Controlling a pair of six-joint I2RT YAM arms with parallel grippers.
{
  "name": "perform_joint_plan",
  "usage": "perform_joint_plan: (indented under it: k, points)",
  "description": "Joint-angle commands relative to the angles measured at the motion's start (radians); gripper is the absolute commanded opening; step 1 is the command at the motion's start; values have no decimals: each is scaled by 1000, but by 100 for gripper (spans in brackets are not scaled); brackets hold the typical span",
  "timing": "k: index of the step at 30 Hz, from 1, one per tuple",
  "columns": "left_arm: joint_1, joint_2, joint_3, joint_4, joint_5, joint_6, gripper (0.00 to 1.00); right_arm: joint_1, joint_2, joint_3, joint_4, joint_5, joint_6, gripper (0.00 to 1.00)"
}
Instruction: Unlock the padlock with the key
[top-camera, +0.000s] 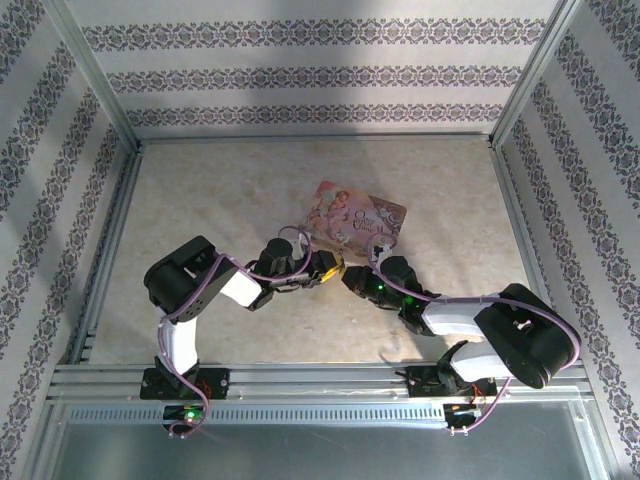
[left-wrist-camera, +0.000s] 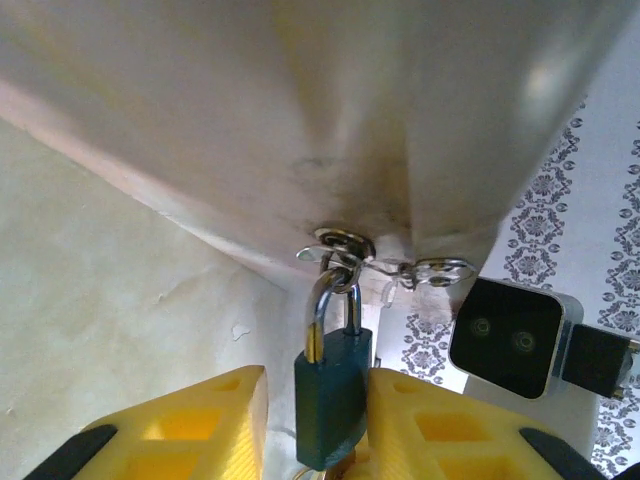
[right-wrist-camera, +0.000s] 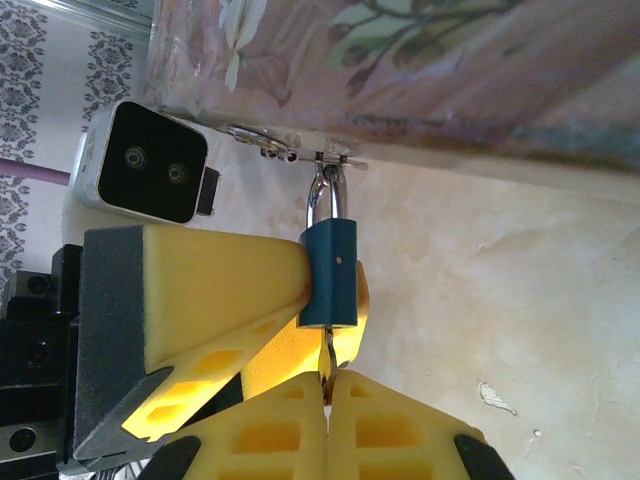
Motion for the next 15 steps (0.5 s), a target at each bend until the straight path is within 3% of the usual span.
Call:
perform_joint_plan:
  k: [1,10,15]
  points:
    - [-18,21,29,57,-13,-15,26,-2,-12,4,-23,-21,34,0]
    - [-18,22,21,73,-34,-24,10,-11,-44,-12,-25,-17,39,0]
    - [-21,13,8,76,-51,-26,6,-29,-143,-54,-93,8,18,14]
